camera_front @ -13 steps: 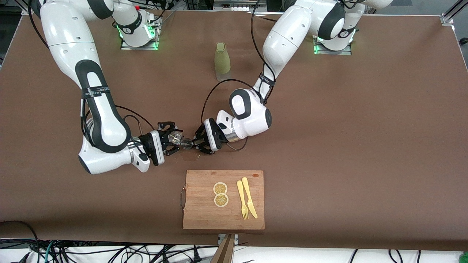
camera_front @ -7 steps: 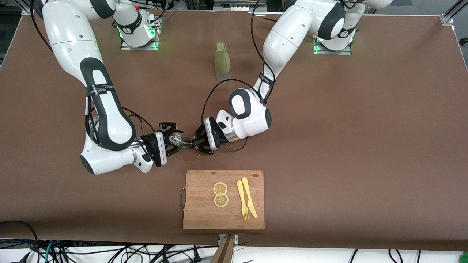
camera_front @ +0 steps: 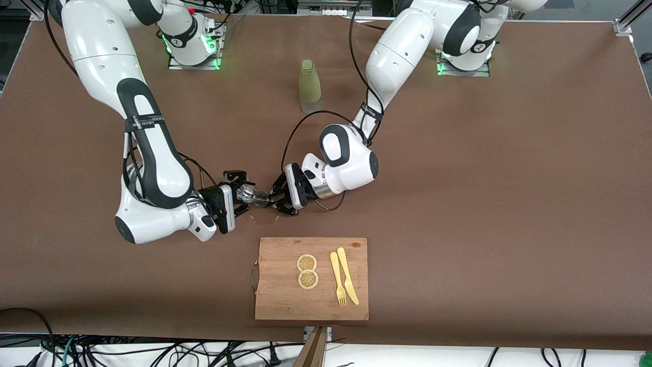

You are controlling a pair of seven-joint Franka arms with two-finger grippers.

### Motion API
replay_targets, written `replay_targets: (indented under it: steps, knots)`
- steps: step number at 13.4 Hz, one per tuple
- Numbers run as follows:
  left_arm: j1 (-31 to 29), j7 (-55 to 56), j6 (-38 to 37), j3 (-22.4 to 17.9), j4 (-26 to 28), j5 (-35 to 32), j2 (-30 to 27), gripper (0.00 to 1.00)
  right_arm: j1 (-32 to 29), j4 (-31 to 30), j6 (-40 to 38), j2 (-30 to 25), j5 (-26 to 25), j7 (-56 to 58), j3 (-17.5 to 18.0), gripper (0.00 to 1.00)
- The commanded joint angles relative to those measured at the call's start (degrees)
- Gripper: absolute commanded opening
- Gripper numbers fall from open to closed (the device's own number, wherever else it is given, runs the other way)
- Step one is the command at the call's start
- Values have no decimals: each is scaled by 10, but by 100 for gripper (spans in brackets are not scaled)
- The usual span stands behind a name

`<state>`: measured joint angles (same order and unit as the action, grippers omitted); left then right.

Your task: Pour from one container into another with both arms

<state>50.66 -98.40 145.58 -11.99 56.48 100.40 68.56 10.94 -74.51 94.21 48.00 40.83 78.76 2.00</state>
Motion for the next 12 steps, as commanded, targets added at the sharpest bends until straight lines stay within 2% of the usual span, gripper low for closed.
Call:
replay_targets:
  steps: [1,7,12]
  knots:
    - [1,-20,0,-4,-22,24,10,0,13,7,-1,-5,-24,-30,2,23]
    - [1,-20,-1,-4,-22,24,10,0,15,8,-2,-6,-28,-13,0,23]
    - [1,-20,-1,-3,-23,25,10,0,-2,4,-5,-4,-4,103,-3,24]
